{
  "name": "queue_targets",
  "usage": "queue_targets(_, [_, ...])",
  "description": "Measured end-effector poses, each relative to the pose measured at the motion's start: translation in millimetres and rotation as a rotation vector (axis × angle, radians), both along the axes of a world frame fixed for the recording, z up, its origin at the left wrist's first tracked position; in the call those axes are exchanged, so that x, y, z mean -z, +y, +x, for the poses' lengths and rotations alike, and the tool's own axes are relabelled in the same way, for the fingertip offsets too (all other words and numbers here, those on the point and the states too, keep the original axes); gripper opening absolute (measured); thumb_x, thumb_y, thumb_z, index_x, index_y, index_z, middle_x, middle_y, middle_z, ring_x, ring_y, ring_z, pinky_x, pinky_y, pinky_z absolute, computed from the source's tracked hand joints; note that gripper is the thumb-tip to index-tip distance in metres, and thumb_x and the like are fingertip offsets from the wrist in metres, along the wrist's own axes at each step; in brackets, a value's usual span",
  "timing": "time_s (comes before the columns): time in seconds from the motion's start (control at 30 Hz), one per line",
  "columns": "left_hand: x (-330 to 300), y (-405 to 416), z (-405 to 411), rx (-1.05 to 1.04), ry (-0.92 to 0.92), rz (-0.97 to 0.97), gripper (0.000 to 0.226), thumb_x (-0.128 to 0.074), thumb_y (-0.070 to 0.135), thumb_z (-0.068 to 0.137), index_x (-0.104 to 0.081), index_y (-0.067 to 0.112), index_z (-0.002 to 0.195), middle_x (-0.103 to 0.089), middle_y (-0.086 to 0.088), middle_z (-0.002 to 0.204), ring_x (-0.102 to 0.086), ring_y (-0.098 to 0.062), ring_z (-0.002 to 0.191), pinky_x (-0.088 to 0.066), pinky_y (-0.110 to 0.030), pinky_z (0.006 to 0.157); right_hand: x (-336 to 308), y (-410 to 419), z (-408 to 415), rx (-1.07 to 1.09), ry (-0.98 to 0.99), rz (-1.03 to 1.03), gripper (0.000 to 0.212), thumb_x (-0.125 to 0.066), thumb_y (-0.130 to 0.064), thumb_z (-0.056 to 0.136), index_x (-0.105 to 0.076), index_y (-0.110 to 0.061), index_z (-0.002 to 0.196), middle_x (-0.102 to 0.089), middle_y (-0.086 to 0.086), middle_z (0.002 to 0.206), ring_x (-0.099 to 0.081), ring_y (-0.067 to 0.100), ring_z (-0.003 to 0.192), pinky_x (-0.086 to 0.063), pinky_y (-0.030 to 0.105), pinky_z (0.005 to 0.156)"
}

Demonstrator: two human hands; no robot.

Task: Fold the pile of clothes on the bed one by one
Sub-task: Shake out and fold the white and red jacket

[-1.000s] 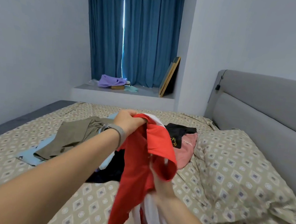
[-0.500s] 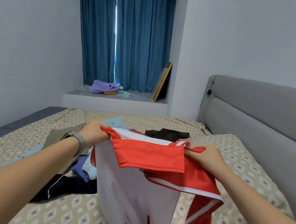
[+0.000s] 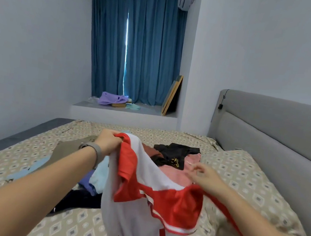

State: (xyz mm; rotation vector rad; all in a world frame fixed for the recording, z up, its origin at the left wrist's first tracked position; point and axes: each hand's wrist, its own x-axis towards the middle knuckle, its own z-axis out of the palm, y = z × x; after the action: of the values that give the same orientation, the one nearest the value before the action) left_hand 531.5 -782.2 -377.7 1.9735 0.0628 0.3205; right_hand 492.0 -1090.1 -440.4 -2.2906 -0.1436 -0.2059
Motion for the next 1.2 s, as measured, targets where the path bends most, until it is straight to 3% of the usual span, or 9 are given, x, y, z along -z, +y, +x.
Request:
queue_targets(0.17, [3,-23,-7,0.132,0.001,0.084,0.035,-0.049,-0.016,0.079,-0.066,0.011,0.065,-0.060,0.000,0.061,-0.055,-0.017,0.069,-0.048,-0.029,0.071,39,74,-13,-0.330,0.216,0.051,0.117,-0.088,-0.049,0.056,-0.017,-0.036,0.148,-0.036,-0.017,0.137,-0.036,0.001,0.131,-0.037,0.022,0.105])
queue_targets(0.33, [0,-15,-10,0.233,0.010,0.129,0.026,-0.050,-0.007,0.073,-0.072,0.006,0.078,-0.063,-0.006,0.070,-0.054,-0.018,0.068,-0.048,-0.028,0.063,57,106,0,-0.239,0.027,0.080,0.017,-0.063,-0.035,0.092,-0.065,-0.020,0.098,-0.068,-0.009,0.094,-0.059,0.004,0.086,-0.050,0.036,0.090])
queue_targets(0.43, [-2,0,-12,0.367,0.020,0.160,0.037,-0.055,-0.004,0.062,-0.073,0.022,0.082,-0.070,-0.004,0.082,-0.063,-0.013,0.073,-0.055,-0.026,0.066,59,99,11,-0.191,0.068,0.042,0.031,-0.043,-0.028,0.103,-0.060,-0.017,0.080,-0.060,-0.011,0.070,-0.054,0.007,0.069,-0.048,0.036,0.077])
queue_targets(0.57, [-6,16,-10,0.577,0.003,0.136,0.050,-0.068,-0.021,0.072,-0.069,0.023,0.097,-0.073,0.009,0.095,-0.068,-0.004,0.087,-0.054,-0.017,0.076,56,77,23,-0.016,-0.013,0.188,0.025,-0.039,-0.014,0.104,-0.063,-0.015,0.095,-0.064,0.002,0.090,-0.058,0.014,0.086,-0.045,0.032,0.082])
queue_targets(0.7, [-5,22,-4,0.600,0.036,0.237,0.039,-0.083,0.003,0.068,-0.073,0.027,0.097,-0.072,0.009,0.106,-0.068,-0.008,0.097,-0.055,-0.021,0.082,56,65,31,0.024,-0.081,0.141,0.029,-0.039,-0.013,0.103,-0.063,-0.008,0.119,-0.067,0.008,0.115,-0.058,0.022,0.110,-0.041,0.032,0.094])
queue_targets(0.9, [11,12,4,0.476,-0.123,0.278,0.011,-0.081,0.015,0.076,-0.076,0.023,0.082,-0.073,0.007,0.082,-0.067,-0.001,0.074,-0.053,-0.017,0.072,49,62,19,-0.139,-0.033,0.189,0.071,-0.063,-0.075,0.064,-0.069,-0.017,0.105,-0.072,-0.001,0.093,-0.065,0.011,0.085,-0.050,0.037,0.083])
queue_targets(1.0, [16,13,10,0.442,-0.159,0.440,0.010,-0.077,0.021,0.081,-0.072,0.019,0.090,-0.070,0.010,0.087,-0.063,0.008,0.073,-0.046,-0.009,0.066,44,54,19,-0.279,0.065,-0.154,0.066,-0.080,-0.062,0.051,-0.067,-0.032,0.109,-0.071,-0.017,0.099,-0.064,-0.002,0.091,-0.050,0.020,0.081])
queue_targets(1.1, [20,11,13,0.424,-0.200,0.816,0.018,-0.069,0.027,0.088,-0.062,0.017,0.074,-0.054,0.013,0.068,-0.053,0.001,0.065,-0.036,-0.013,0.059,44,42,34,-0.223,0.071,-0.575,0.053,-0.080,-0.058,0.061,-0.072,-0.013,0.088,-0.072,0.004,0.084,-0.065,0.018,0.078,-0.048,0.033,0.070])
queue_targets(1.2, [22,7,12,0.353,-0.220,0.888,0.028,-0.064,0.029,0.092,-0.054,0.012,0.072,-0.054,-0.001,0.070,-0.044,-0.012,0.064,-0.032,-0.017,0.058,42,28,38,-0.120,0.128,-0.543,0.041,-0.077,-0.044,0.073,-0.072,-0.013,0.100,-0.072,0.006,0.095,-0.065,0.020,0.087,-0.049,0.031,0.073])
